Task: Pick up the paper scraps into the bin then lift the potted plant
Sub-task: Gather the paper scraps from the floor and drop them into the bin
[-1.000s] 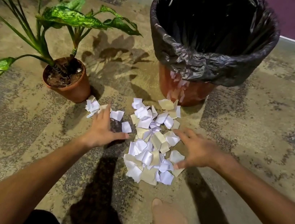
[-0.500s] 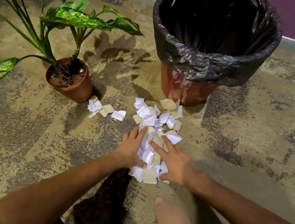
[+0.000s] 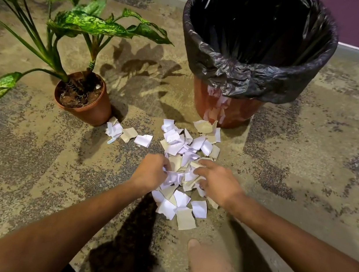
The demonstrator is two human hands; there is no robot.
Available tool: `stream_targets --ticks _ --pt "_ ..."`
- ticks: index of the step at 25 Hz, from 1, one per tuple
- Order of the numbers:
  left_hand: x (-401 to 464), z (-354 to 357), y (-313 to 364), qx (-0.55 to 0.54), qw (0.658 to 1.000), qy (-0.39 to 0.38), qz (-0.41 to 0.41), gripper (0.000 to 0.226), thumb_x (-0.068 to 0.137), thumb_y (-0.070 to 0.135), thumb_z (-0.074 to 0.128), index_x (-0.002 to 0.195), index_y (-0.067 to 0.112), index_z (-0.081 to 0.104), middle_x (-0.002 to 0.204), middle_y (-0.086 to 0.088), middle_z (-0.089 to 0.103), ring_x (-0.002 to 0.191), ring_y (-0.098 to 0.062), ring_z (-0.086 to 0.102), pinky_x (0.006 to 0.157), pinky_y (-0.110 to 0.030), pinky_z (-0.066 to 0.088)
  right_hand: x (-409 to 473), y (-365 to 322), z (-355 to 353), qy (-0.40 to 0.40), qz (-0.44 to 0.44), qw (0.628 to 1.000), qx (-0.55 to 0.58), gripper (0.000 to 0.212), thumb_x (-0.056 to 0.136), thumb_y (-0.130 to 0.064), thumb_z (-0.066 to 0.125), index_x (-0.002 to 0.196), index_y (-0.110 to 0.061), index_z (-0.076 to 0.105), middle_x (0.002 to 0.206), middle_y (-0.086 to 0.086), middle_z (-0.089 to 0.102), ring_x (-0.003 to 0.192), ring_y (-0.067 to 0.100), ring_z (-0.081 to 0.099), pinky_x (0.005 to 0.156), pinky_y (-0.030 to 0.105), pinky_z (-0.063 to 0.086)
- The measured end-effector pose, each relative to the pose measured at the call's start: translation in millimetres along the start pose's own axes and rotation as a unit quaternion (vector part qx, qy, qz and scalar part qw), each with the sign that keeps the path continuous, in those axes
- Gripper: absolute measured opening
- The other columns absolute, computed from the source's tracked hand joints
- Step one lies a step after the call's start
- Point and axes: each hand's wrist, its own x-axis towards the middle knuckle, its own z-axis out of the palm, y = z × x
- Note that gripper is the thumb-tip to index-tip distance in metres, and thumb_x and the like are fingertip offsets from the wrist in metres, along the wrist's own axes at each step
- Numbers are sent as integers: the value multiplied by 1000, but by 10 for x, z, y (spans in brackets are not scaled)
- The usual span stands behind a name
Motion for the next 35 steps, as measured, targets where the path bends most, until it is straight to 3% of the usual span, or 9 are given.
stream_targets --ticks 9,17,22,24,25,26,28,31,35 --pt "47 -205 -23 -8 999 31 -29 23 76 -4 62 80 15 73 85 0 70 70 -10 62 56 -16 45 26 -46 -521 89 -44 994 -45 47 77 8 59 113 -20 71 109 3 70 98 21 66 86 33 54" --pt "44 -296 24 -5 998 57 -21 24 76 -6 60 80 13 74 84 -3 73 76 -16 64 65 -24 53 -69 -344 -1153 105 -37 993 -32 39 90 2 53 116 -22 69 110 6 70 97 21 66 90 35 54" --pt "7 -366 162 -13 996 89 19 21 78 -6 64 85 10 74 82 0 72 73 -12 64 61 -17 49 -63 -401 -1894 243 -89 963 78 19 90 -17 58 94 -32 70 84 -16 66 59 -5 62 44 6 45" --pt "2 -421 292 -22 992 114 46 24 79 -8 60 89 9 74 85 -2 73 69 -9 64 64 -19 54 -280 -367 -1243 161 -43 984 70 15 92 -28 53 93 -37 66 97 -10 70 64 3 63 55 17 53" --pt "0 -452 367 -25 989 128 63 26 79 -9 59 89 10 74 86 -2 73 69 -9 65 66 -20 55 -479 -223 -845 148 79 981 100 19 95 -29 49 96 -37 66 104 -6 69 71 7 65 61 24 55" --pt "0 -484 440 -24 986 144 82 26 79 -9 59 88 10 75 87 -1 73 71 -10 66 69 -21 56 -680 -150 -434 60 174 966 179 26 94 -29 44 101 -33 69 101 -2 70 73 16 67 61 31 55" --pt "-16 -543 567 -20 977 173 120 24 78 -8 63 86 10 75 89 0 72 80 -13 66 77 -23 54 -1137 -253 503 -32 217 952 215 37 79 -32 40 93 -23 73 72 3 68 53 24 63 47 33 50" --pt "-68 -629 729 -34 966 198 162 17 79 -4 69 88 9 74 93 4 67 84 -9 60 81 -19 51 -1277 -115 969 48 185 975 110 26 76 -33 40 97 -20 50 61 4 64 42 26 56 41 33 45" --pt "-175 -791 979 -54 934 248 250 20 73 -9 65 85 3 76 93 -4 72 79 -19 67 76 -32 57 -1200 56 1049 124 178 976 7 25 74 -33 41 96 -22 46 61 4 63 40 27 55 42 35 46"
